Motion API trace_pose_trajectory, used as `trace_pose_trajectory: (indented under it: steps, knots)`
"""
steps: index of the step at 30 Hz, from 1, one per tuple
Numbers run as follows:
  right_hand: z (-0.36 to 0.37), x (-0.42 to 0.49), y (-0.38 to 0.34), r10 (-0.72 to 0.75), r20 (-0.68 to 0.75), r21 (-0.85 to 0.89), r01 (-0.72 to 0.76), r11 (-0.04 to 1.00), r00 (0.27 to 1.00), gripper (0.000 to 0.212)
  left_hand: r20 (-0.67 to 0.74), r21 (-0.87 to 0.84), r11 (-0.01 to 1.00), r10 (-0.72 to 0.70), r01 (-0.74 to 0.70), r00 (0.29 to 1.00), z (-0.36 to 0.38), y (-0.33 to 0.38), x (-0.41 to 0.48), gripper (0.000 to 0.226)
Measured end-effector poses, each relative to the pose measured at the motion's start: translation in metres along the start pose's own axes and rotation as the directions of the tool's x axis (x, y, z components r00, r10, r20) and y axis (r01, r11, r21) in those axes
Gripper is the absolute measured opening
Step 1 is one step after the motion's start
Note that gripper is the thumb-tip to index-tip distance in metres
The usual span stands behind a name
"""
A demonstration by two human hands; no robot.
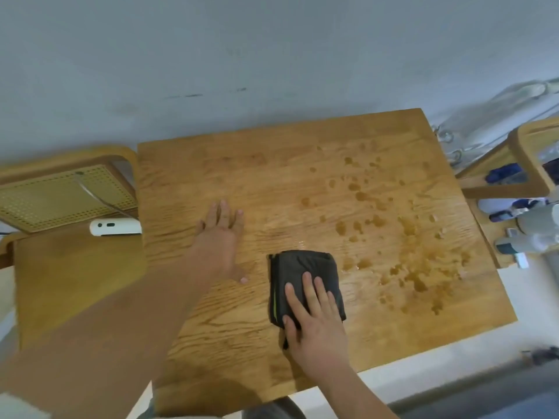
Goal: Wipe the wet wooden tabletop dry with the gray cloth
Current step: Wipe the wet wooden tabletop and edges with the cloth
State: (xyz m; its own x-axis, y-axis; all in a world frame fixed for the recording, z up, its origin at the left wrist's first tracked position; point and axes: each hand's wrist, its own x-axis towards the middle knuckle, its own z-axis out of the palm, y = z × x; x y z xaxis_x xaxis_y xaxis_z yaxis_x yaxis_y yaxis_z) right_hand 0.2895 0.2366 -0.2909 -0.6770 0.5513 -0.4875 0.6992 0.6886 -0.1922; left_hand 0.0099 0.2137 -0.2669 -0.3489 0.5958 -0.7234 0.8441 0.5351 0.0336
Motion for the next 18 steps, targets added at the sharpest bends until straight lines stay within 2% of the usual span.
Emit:
trace_pose_trajectory:
  steps: [2, 4, 6, 13, 18]
  knots:
    - [-0.008, 0.001, 0.008, -0.063, 0.014, -0.027, 0.063, 0.998, 0.998, 0.062, -0.01, 0.005, 1.0, -0.014, 0.014, 1.0, 0.002, -0.001, 0.003, 0.156]
    - [-0.027, 0.018, 0.017, -0.132, 0.102, -0.027, 0.135, 0.99, 0.986, 0.063, -0.008, 0.01, 1.0, -0.021, 0.021, 1.0, -0.003, 0.0, 0.004, 0.156]
    - [-0.05, 0.042, 0.019, -0.14, 0.144, -0.062, 0.15, 0.987, 0.98, 0.064, -0.013, 0.01, 1.0, -0.018, 0.018, 1.0, -0.006, 0.0, 0.003, 0.155]
    - [-0.117, 0.186, -0.003, -0.018, 0.066, -0.05, 0.022, 0.999, 0.998, 0.065, -0.059, 0.033, 0.999, -0.012, 0.014, 0.998, 0.002, -0.004, 0.011, 0.158]
    - [-0.104, 0.18, -0.013, -0.01, 0.005, -0.053, 0.01, 0.999, 1.0, 0.063, -0.061, 0.041, 0.999, -0.005, 0.007, 0.998, 0.004, -0.003, 0.007, 0.159]
